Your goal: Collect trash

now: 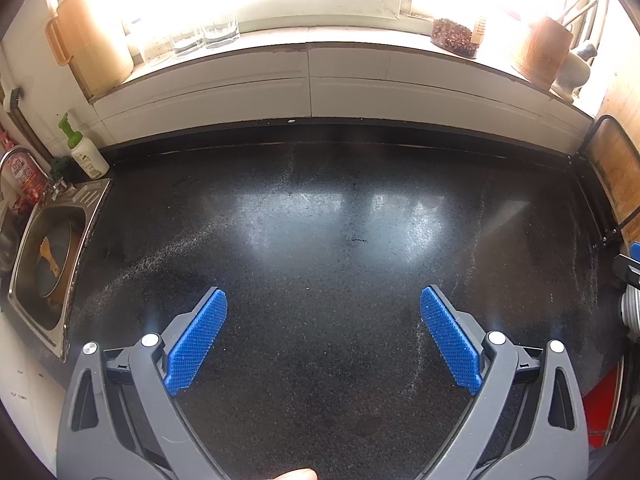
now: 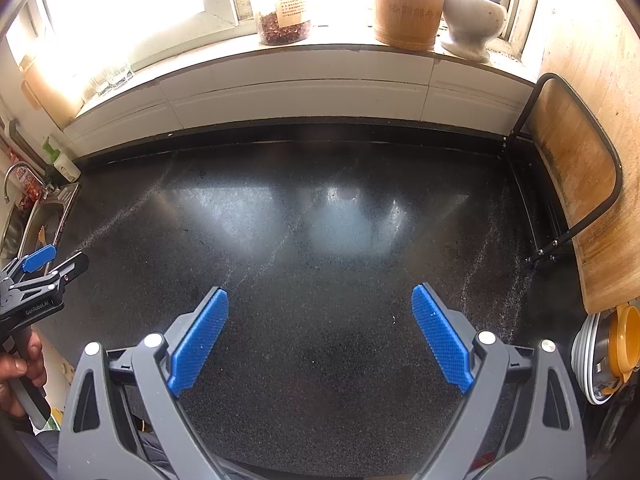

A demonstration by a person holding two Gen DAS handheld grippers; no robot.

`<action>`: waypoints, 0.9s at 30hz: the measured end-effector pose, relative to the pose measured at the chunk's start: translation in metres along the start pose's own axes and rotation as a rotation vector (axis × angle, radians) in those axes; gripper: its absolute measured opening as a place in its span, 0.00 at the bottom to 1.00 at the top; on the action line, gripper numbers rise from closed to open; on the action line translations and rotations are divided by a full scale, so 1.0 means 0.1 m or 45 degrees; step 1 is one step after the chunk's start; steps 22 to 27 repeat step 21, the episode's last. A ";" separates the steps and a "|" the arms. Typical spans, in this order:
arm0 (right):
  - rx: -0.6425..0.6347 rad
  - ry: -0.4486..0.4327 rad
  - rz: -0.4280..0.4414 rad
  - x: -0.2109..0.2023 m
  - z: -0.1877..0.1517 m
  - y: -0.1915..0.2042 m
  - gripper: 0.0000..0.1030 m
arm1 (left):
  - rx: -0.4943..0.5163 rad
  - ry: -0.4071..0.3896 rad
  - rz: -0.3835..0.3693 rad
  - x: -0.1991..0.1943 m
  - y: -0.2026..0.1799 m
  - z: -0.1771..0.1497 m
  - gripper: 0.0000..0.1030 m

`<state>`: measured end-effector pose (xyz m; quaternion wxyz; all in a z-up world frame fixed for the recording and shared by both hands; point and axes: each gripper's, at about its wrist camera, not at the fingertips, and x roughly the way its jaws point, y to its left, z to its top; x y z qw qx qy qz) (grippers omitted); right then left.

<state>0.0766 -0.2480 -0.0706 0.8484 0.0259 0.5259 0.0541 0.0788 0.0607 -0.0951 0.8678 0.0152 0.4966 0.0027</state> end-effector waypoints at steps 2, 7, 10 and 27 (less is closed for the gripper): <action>-0.002 0.000 -0.001 0.00 0.00 0.00 0.87 | -0.015 0.003 -0.005 0.01 0.02 0.00 0.92; -0.002 0.006 -0.001 0.02 -0.01 0.00 0.87 | -0.043 0.017 -0.021 0.03 0.07 0.00 0.92; 0.002 0.008 0.000 0.03 0.00 0.00 0.87 | -0.041 0.005 -0.012 0.02 0.07 0.00 0.92; 0.014 0.018 0.010 0.16 0.03 -0.05 0.89 | -0.041 0.055 -0.021 0.27 0.15 0.04 0.92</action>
